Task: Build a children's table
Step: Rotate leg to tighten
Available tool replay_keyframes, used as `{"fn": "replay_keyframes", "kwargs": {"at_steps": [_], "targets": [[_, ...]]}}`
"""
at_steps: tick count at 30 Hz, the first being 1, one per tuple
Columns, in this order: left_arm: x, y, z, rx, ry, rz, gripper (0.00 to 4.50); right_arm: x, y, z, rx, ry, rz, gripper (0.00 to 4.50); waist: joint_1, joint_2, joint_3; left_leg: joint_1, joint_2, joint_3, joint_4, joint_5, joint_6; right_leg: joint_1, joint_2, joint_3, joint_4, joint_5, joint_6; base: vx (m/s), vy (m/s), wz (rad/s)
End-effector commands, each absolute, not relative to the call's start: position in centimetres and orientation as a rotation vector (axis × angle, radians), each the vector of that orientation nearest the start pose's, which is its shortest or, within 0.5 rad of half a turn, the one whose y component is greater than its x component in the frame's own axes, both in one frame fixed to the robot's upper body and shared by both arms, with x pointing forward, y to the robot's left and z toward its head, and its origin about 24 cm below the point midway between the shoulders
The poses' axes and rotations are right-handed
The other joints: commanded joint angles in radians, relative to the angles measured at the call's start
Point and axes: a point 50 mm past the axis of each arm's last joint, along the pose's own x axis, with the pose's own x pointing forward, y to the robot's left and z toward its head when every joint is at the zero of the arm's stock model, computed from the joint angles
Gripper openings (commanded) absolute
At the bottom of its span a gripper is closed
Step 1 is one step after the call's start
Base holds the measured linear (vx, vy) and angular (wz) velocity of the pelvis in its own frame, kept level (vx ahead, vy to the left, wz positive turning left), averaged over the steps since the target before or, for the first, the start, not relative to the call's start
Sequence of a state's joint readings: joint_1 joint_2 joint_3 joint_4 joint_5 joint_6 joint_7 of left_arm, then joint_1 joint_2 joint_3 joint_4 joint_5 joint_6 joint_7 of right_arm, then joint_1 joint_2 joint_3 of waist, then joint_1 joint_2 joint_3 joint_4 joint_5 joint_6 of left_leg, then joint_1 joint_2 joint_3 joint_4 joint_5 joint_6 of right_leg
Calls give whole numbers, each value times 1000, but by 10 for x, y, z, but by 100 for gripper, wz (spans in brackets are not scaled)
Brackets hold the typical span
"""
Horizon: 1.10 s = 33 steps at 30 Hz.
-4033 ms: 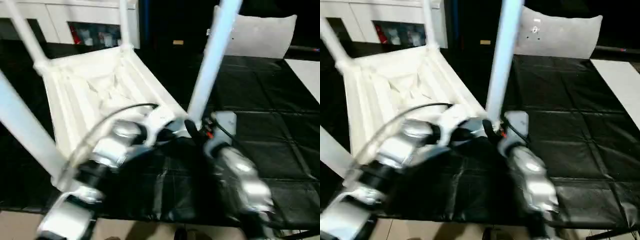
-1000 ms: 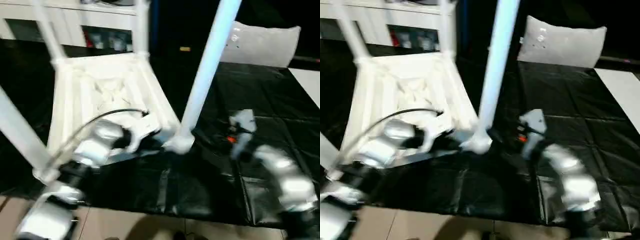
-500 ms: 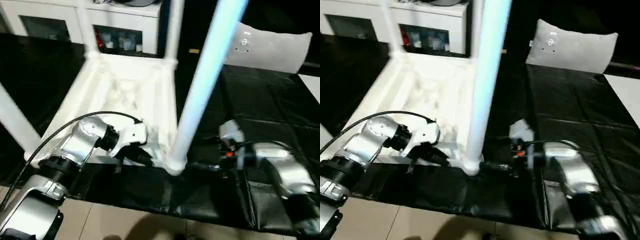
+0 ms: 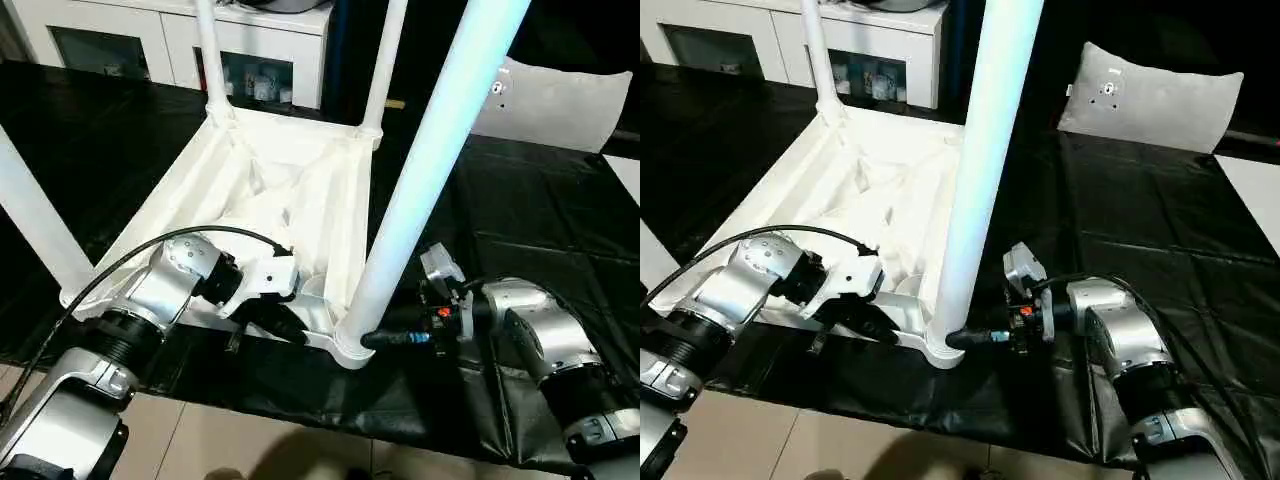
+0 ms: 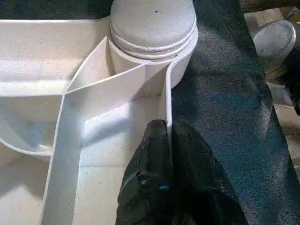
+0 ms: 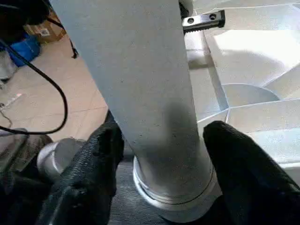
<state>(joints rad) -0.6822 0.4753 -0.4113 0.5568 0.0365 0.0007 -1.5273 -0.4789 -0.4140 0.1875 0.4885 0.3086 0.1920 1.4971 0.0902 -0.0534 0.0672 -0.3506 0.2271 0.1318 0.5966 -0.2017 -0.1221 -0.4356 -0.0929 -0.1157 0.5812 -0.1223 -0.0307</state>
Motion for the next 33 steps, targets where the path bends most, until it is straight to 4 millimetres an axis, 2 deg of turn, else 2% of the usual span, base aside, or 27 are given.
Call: {"fn": "replay_keyframes", "kwargs": {"at_steps": [1,3,7,9,11,12,13,14,15,16,17,19,20,21,22,23,24,25,26,27,28,29,30,31,32,33], "targets": [[310,132,83,662,501,-1755,0,291,-151,63,40,335,1586,275,-4,2,-72,-10,-2,35,-70,-131,65,81,-39,44,-53,-335,-172,0,0,0],[311,133,83,661,504,-1754,0,290,-150,63,49,334,1590,265,-4,0,-72,-9,-3,36,-70,-135,63,80,-39,44,-55,-344,-168,0,0,0],[310,134,82,644,512,-1746,0,287,-147,62,88,329,1598,231,-4,2,-71,-8,-1,35,-71,-137,60,79,-39,44,-56,-347,-168,0,0,0],[310,132,81,611,516,-1719,0,280,-144,61,139,324,1594,209,-2,6,-72,-7,0,35,-72,-127,56,79,-38,45,-52,-325,-173,0,0,0],[311,131,81,589,523,-1685,0,276,-142,59,162,323,1573,204,0,3,-72,-7,0,35,-71,-122,57,80,-38,46,-50,-307,-178,0,0,0],[312,130,80,577,532,-1657,0,273,-140,58,171,322,1556,204,3,12,-73,-5,1,34,-72,-122,52,80,-39,47,-50,-299,-181,0,0,0],[313,127,80,544,539,-1600,0,268,-137,55,170,315,1503,202,1,7,-71,-6,2,35,-75,-121,45,81,-39,49,-50,-292,-179,0,0,0],[313,126,80,534,538,-1588,0,267,-136,54,169,314,1488,202,3,7,-70,-5,0,34,-74,-125,43,80,-39,48,-52,-302,-176,0,0,0],[314,119,81,499,521,-1553,0,267,-130,51,143,307,1395,200,-1,11,-68,-6,-1,34,-78,-147,33,80,-40,48,-57,-340,-161,0,0,0],[313,113,81,468,511,-1527,0,267,-126,47,119,308,1313,200,-4,13,-63,-5,-5,34,-79,-181,22,77,-37,44,-68,-408,-135,0,0,0],[313,113,81,468,511,-1527,0,267,-126,47,119,308,1313,200,-6,11,-62,-6,-7,33,-80,-192,14,79,-37,43,-70,-438,-120,0,0,0],[312,101,81,430,501,-1478,0,267,-117,41,101,303,1165,198,-20,11,-55,-5,-15,31,-80,-251,6,75,-36,31,-94,-588,-51,0,0,0],[312,101,81,430,501,-1478,0,267,-117,41,101,303,1165,196,-25,10,-53,-7,-18,30,-78,-262,4,74,-35,26,-101,-622,-32,0,0,0],[312,96,80,421,499,-1458,0,269,-114,40,117,304,1103,194,-37,9,-53,0,-26,27,-72,-299,7,69,-33,11,-120,-695,8,0,0,0],[313,93,80,415,496,-1441,0,270,-110,40,120,292,1042,194,-49,11,-52,-4,-29,24,-69,-309,10,73,-32,-2,-133,-725,38,0,0,0],[314,89,80,406,493,-1419,0,271,-107,40,122,285,1001,192,-54,17,-51,1,-28,24,-68,-321,12,69,-32,-9,-143,-734,46,0,0,0],[316,84,80,395,487,-1395,0,272,-104,40,126,286,947,191,-73,23,-47,7,-22,16,-71,-362,14,72,-30,-31,-158,-732,51,0,0,0],[317,80,81,385,482,-1374,0,274,-102,39,129,288,906,190,-89,37,-42,16,-7,3,-80,-438,22,88,-29,-61,-171,-699,51,0,0,0],[319,75,82,372,474,-1343,0,276,-100,39,135,286,845,190,-99,47,-38,15,12,-7,-95,-503,28,102,-29,-73,-164,-652,42,-54,28,-14],[320,70,83,361,470,-1318,0,278,-98,38,142,285,783,189,-101,56,-30,-24,66,-35,-150,-636,35,149,-30,-50,-67,-487,12,-54,28,-14],[323,63,84,350,456,-1275,0,282,-95,38,159,280,688,189,-85,64,-28,-38,95,-48,-178,-709,31,165,-40,-7,25,-370,-17,-53,-29,-2],[325,59,86,344,447,-1246,0,285,-93,38,170,279,628,189,-67,66,-11,-1,92,-3,-210,-792,20,110,-18,17,54,-236,-75,-3,-70,12],[327,52,87,327,439,-1202,0,289,-89,38,185,273,537,189,-81,19,5,94,-8,14,-98,-707,2,21,6,-31,-150,-735,43,-3,-70,12],[329,48,88,331,425,-1170,0,293,-87,38,203,269,483,189,-125,-15,1,184,-117,75,148,-411,31,-129,14,-129,-305,-1188,191,58,-36,4],[330,46,89,334,416,-1150,0,296,-85,38,214,268,449,189,-144,19,-25,133,-87,56,112,-404,55,-31,-25,-161,-285,-1134,206,68,91,-50],[330,46,89,335,414,-1148,0,296,-85,38,215,268,445,189,-147,55,-48,-74,29,-15,-26,-467,65,227,-65,-156,-39,-722,252,68,91,-50]]}}
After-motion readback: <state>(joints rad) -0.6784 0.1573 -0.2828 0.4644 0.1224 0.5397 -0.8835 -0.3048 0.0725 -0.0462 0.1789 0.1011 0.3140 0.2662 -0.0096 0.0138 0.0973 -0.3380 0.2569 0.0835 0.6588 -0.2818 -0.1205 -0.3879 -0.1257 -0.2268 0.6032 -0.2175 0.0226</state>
